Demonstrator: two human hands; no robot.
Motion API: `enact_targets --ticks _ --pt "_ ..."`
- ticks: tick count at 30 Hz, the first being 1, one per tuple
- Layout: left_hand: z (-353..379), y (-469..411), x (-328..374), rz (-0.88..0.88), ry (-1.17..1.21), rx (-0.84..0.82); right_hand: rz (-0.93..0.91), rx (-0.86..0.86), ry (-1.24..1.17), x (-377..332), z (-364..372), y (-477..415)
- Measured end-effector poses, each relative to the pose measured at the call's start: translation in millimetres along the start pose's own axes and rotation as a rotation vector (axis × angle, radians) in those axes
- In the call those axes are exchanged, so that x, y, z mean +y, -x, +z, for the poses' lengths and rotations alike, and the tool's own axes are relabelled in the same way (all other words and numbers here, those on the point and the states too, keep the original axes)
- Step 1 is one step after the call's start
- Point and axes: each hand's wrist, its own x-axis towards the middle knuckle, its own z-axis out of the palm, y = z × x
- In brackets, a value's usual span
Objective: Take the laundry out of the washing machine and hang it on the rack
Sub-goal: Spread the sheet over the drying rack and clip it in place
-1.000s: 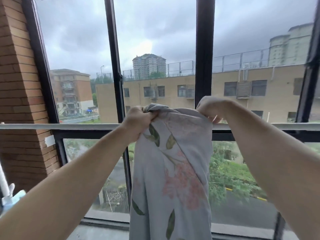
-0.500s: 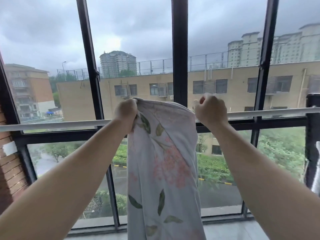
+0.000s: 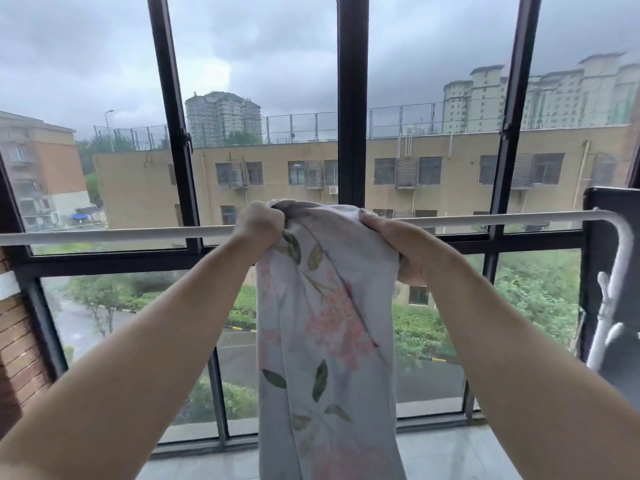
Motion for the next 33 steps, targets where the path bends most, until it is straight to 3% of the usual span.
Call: enact_targets --ticks 4,8,11,16,19,26,33 --pt "3 10 4 0.023 -0.103 0.018 0.031 -0.153 -0.304 4 -6 5" --pt "9 12 9 -0.046 0.101 -0.037 -0.063 -0.261 -0.221 2 -6 14" --pt "13 19 9 -0.051 0.143 -0.019 -0.156 -0.116 -0.048 3 -4 18" --pt "19 30 10 -0.009 -0.194 0.219 -0.128 0.066 0.249 13 1 11" --pt "22 32 12 0.012 -0.223 0.270 -0.134 0.237 0.506 16 0 3" --pt "1 16 17 -0.049 0.103 0.341 -0.432 0.359 0.643 -9 -5 9" --pt "-47 4 28 -0.074 0.509 0.255 -0.302 0.511 0.396 -67 -22 -6"
